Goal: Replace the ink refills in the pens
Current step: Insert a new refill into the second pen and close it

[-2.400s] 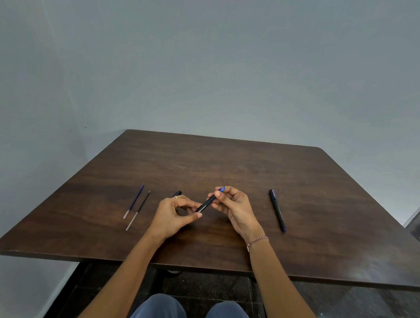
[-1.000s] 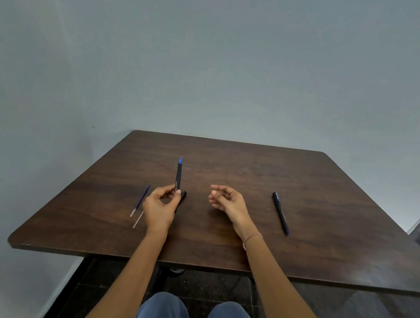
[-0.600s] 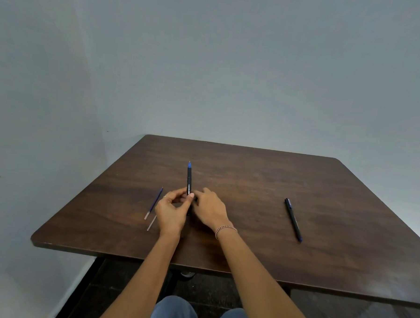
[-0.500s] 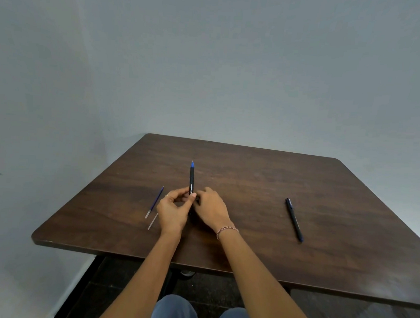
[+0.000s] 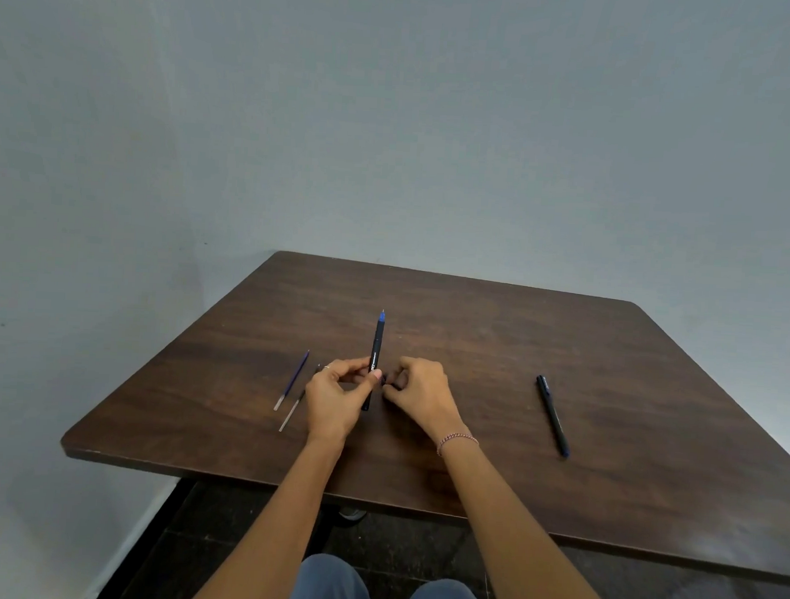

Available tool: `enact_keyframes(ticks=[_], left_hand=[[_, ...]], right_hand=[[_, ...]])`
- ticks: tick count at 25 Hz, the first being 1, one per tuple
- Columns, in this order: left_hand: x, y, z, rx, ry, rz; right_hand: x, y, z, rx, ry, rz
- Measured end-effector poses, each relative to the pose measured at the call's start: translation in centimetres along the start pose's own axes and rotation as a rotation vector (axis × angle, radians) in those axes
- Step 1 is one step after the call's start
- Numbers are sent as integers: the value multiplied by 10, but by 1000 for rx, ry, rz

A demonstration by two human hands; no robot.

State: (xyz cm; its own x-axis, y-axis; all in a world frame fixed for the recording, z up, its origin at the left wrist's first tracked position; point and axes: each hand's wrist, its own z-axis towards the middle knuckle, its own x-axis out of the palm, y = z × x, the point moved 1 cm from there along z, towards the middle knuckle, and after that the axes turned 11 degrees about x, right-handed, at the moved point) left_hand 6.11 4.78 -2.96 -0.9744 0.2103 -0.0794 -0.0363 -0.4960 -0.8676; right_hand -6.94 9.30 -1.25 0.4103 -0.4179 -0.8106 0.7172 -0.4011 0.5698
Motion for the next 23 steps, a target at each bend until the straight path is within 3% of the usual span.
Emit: enact_keyframes(ticks=[7,12,16,23], left_hand=[[4,-2,-1,3,152,-22],[6,0,-2,38,293,19],[6,-1,-3,63,373,38],[6,-8,-6,111,515,82]], right_hand=[[-26,-40,-9,243,-74,872],[-30,-53,-13,275,-69,1437],[-35,-57,-12,218,-99,1614],[-37,-57,-12,217,-156,1635]])
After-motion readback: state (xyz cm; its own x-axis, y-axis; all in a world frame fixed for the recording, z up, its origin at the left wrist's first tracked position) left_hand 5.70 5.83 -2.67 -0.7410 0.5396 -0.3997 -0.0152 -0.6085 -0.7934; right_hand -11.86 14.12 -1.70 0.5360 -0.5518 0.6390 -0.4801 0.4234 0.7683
